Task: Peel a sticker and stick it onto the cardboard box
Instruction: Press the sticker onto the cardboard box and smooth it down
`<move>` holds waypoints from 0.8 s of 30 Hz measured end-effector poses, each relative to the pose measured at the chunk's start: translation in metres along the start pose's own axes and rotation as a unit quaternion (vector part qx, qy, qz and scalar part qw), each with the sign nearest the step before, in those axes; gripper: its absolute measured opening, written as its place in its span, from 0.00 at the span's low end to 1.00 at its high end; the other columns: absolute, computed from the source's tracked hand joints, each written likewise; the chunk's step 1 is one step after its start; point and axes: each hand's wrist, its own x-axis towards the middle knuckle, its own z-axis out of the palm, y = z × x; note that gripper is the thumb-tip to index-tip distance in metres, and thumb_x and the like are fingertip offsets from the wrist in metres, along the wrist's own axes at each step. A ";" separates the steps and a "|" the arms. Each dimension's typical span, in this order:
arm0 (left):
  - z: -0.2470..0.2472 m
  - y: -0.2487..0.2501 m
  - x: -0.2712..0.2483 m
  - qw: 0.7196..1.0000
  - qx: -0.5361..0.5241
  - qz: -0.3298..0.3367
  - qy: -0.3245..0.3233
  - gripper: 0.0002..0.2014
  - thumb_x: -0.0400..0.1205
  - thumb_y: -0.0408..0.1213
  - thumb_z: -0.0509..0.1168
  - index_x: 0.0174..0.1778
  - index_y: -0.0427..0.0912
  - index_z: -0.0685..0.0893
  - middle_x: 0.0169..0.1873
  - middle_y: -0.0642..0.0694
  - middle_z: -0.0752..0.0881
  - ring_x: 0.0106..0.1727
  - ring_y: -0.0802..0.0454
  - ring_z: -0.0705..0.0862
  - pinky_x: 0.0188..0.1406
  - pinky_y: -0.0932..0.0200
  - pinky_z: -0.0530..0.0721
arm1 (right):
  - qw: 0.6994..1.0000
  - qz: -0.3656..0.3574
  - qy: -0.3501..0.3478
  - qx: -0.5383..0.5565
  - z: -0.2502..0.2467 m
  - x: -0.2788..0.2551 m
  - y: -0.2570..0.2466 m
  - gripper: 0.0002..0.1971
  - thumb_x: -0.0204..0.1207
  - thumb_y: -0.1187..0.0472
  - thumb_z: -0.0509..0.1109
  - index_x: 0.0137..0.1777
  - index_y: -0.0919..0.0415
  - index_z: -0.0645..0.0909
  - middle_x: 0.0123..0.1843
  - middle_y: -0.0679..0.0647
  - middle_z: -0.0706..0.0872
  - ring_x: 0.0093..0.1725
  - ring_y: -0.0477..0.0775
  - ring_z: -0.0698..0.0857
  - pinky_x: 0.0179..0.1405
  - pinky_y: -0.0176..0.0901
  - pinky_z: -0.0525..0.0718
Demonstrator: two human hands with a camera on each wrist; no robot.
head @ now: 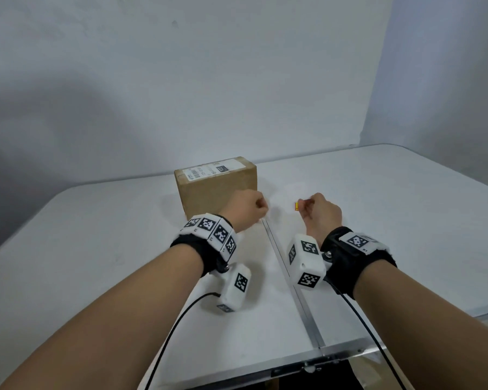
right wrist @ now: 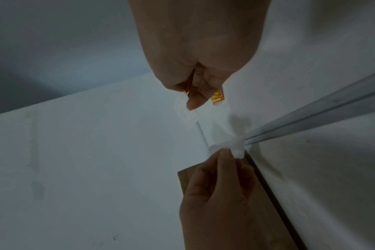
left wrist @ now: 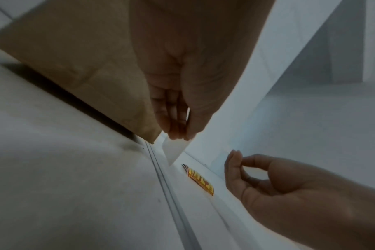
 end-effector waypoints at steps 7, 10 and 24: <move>0.018 0.005 0.019 0.996 0.072 0.048 -0.014 0.10 0.78 0.41 0.68 0.41 0.36 0.84 0.37 0.46 0.85 0.41 0.52 0.79 0.46 0.55 0.80 | 0.999 -0.023 -0.017 -0.020 -0.009 0.000 -0.013 0.11 0.78 0.70 0.62 0.33 0.68 0.76 0.30 0.58 0.81 0.32 0.53 0.85 0.36 0.33 0.86; 0.020 -0.001 0.023 0.996 0.052 0.063 0.030 0.08 0.78 0.39 0.67 0.45 0.37 0.85 0.46 0.42 0.88 0.42 0.54 0.79 0.42 0.60 0.77 | 0.999 -0.019 -0.038 -0.030 -0.011 0.000 -0.013 0.10 0.78 0.70 0.62 0.35 0.67 0.77 0.32 0.59 0.82 0.35 0.53 0.87 0.44 0.35 0.88; 0.006 -0.003 0.014 0.950 0.155 0.160 0.217 0.14 0.74 0.52 0.68 0.50 0.49 0.83 0.47 0.51 0.81 0.51 0.50 0.81 0.51 0.54 0.73 | 0.982 0.069 -0.138 -0.113 0.017 -0.028 -0.008 0.07 0.79 0.65 0.66 0.39 0.62 0.79 0.38 0.53 0.84 0.32 0.45 0.80 0.32 0.31 0.78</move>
